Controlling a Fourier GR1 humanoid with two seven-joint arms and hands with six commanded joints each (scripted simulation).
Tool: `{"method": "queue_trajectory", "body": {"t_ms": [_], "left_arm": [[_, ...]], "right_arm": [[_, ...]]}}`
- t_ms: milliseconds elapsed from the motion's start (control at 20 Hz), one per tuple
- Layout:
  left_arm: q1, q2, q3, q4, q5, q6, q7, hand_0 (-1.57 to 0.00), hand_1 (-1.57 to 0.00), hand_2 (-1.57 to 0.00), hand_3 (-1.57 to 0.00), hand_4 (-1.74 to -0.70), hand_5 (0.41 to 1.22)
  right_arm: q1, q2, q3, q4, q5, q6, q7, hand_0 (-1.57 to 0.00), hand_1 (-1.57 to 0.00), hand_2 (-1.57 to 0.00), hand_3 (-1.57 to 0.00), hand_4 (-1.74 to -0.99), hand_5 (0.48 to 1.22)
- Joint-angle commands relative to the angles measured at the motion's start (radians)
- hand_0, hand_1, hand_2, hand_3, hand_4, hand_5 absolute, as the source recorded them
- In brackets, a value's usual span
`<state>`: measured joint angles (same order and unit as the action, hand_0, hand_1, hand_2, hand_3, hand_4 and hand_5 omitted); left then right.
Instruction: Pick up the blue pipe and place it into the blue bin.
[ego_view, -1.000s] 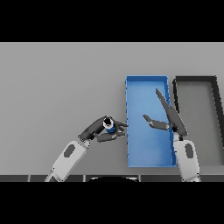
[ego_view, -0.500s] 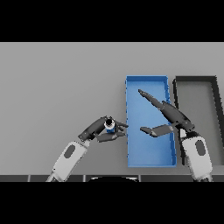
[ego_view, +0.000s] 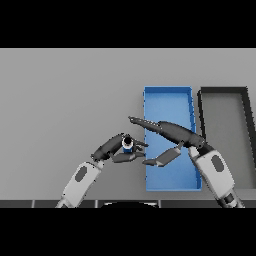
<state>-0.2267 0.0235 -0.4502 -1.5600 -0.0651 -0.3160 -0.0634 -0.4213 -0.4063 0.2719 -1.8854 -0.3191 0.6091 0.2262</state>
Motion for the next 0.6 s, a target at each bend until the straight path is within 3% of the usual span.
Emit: {"method": "queue_trajectory", "body": {"t_ms": [0,400,550], "left_arm": [[0.001,0.006,0.012,-0.008,0.009,-0.009,0.003,-1.57,-1.57,-1.57,-1.57,-1.48,1.221],[0.010,-0.022,0.040,0.005,0.027,-0.096,0.013,-1.57,-1.57,-1.57,-1.57,-1.46,1.221],[0.020,-0.035,0.047,0.007,0.009,-0.108,-0.017,-1.57,-1.57,-1.57,-1.57,-1.46,1.221]], "right_arm": [[-0.024,-0.003,0.007,0.007,-0.002,0.015,0.005,0.00,0.00,0.00,0.00,-1.220,0.525],[-0.161,0.122,0.113,0.124,0.024,0.053,0.089,0.00,0.00,0.00,0.00,-1.208,0.512],[-0.193,0.148,0.127,0.169,0.029,0.078,0.090,-0.02,-0.11,-0.13,-0.05,-1.222,0.517]]}}
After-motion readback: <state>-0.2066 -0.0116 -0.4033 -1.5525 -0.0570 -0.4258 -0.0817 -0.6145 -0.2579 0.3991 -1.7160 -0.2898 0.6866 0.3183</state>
